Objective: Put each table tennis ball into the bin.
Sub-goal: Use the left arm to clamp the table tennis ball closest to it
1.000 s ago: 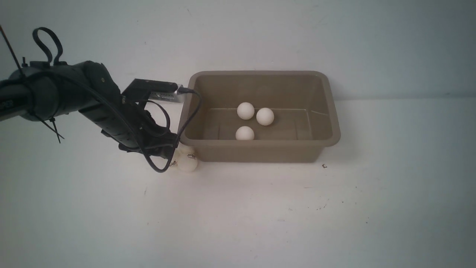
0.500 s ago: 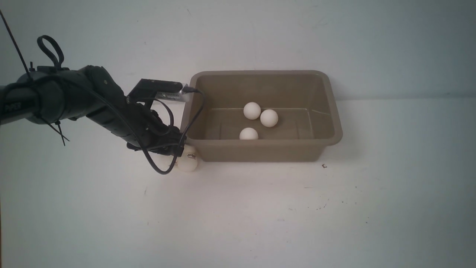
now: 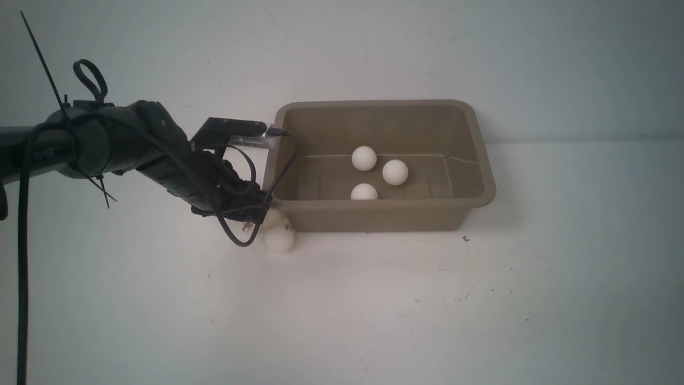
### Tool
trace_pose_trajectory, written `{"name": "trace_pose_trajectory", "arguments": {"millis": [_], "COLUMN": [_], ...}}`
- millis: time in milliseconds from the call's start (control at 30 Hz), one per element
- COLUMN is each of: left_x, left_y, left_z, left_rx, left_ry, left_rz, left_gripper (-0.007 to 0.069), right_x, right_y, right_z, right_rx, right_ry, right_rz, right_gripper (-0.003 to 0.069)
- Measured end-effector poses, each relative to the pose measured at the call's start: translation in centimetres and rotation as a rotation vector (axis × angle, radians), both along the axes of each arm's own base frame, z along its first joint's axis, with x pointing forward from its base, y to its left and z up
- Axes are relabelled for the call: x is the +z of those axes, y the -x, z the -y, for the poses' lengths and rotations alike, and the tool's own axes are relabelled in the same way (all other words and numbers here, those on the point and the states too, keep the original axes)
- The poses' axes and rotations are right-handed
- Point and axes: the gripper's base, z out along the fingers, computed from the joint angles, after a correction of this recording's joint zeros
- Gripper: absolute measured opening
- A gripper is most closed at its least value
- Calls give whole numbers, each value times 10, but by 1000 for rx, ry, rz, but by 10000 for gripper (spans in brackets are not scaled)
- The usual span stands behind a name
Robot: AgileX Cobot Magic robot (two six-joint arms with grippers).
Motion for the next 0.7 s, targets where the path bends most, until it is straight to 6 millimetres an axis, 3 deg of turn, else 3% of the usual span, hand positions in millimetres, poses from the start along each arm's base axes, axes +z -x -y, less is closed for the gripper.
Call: {"name": "trace_pose_trajectory", "arguments": {"millis": [367,500,600,700], "left_x": [-1,4,31,77], "left_y": [3,6,10,18], "left_z": [-1,-11,-26,-23], "left_rx": [-29,19,54,68], "left_ry": [-26,-60,-137,-149], "left_rz": [-36,-73,-27,108], "left_gripper": [331,331,331,331], "right_x": [1,1,1,1], "right_y": [-1,-1,-1,-2], "right_z": [0,0,0,0], "right_rx": [-1,-1,0,-7], "right_ry": [-4,-4,-3,5], "right_rz": [4,4,7,12], "right_gripper": [-15,-15,-15,-15]}}
